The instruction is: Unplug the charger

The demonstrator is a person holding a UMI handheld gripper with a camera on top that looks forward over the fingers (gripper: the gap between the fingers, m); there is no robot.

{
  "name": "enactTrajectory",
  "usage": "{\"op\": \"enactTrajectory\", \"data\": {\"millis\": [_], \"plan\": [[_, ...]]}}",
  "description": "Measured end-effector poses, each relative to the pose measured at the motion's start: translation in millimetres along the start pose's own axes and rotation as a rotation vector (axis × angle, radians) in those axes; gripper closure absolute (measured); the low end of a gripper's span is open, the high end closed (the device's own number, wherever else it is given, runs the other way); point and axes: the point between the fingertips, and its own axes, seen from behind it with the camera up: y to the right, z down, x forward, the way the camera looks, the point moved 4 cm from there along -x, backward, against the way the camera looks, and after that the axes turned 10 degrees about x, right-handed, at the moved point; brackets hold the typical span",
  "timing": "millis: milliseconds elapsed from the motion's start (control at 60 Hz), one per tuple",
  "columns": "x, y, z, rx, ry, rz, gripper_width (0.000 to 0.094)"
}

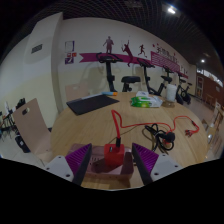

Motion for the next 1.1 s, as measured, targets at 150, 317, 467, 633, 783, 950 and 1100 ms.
{"op": "enactTrajectory", "data": {"millis": [150, 317, 467, 633, 783, 950, 1100], "plan": [[1, -3, -2, -0.017, 0.005, -0.006, 0.0480], [1, 6, -9, 0.002, -0.009, 0.028, 0.0809], [-34, 21, -122, 0.082, 0.197, 0.011, 0.0815], [-32, 103, -148, 0.091, 0.097, 0.109, 0.0815], [-16, 173, -99, 0.038, -0.109, 0.208, 0.0801], [-3, 201, -42, 0.025, -0.274, 0.207, 0.0687], [0, 212, -34, 0.041, -0.319, 0.204, 0.0326]]}}
